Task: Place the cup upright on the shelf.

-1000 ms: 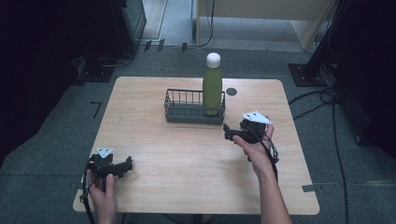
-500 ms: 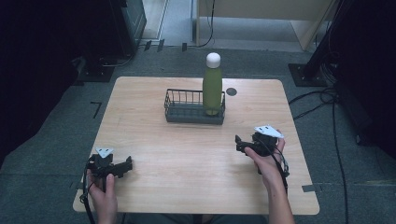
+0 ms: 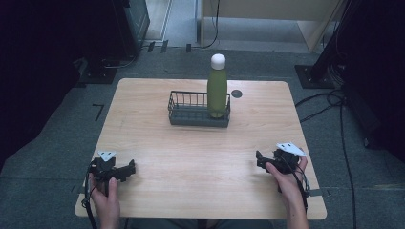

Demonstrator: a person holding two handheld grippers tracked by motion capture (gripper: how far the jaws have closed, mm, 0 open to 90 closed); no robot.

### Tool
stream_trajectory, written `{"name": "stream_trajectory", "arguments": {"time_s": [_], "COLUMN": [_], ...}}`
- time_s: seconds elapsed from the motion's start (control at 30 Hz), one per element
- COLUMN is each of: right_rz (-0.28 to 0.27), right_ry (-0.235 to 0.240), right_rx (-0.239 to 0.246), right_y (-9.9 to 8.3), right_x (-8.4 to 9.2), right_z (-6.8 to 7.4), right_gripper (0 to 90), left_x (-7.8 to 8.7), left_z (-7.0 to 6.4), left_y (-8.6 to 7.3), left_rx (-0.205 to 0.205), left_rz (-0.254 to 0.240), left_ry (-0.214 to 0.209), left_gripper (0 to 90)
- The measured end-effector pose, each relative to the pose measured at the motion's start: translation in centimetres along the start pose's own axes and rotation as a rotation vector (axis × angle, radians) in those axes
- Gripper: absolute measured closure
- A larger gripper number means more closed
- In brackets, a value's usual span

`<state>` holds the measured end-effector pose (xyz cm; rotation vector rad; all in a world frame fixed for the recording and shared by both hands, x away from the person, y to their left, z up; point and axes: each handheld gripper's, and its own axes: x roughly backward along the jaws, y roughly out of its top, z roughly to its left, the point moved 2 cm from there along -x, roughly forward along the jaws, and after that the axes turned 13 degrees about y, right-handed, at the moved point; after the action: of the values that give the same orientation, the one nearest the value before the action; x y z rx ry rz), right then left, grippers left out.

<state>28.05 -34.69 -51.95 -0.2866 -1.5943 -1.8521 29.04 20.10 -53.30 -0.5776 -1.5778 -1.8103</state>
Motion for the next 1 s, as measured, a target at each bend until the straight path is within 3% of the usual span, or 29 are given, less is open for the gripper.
{"name": "stream_trajectory", "arguments": {"time_s": [0.37, 0.67, 0.87, 1.0], "right_rz": [0.006, 0.025, 0.076, 0.111], "right_ry": [-0.050, -0.080, -0.115, -0.114], "right_rx": [-0.052, -0.059, -0.043, -0.044], "right_y": [-2.3, -3.9, -4.7, -5.2], "right_x": [2.4, 3.8, 4.7, 5.1], "right_z": [-2.5, -3.6, -4.2, -4.3], "right_gripper": [0.0, 0.0, 0.0, 0.0], "left_x": [0.0, 0.0, 0.0, 0.0], "left_z": [0.0, 0.0, 0.0, 0.0], "left_y": [0.0, 0.0, 0.0, 0.0], "left_rx": [0.000, -0.001, 0.000, 0.000], "left_rz": [0.000, 0.000, 0.000, 0.000], "left_ry": [0.000, 0.000, 0.000, 0.000], "left_gripper": [0.0, 0.0, 0.0, 0.0]}}
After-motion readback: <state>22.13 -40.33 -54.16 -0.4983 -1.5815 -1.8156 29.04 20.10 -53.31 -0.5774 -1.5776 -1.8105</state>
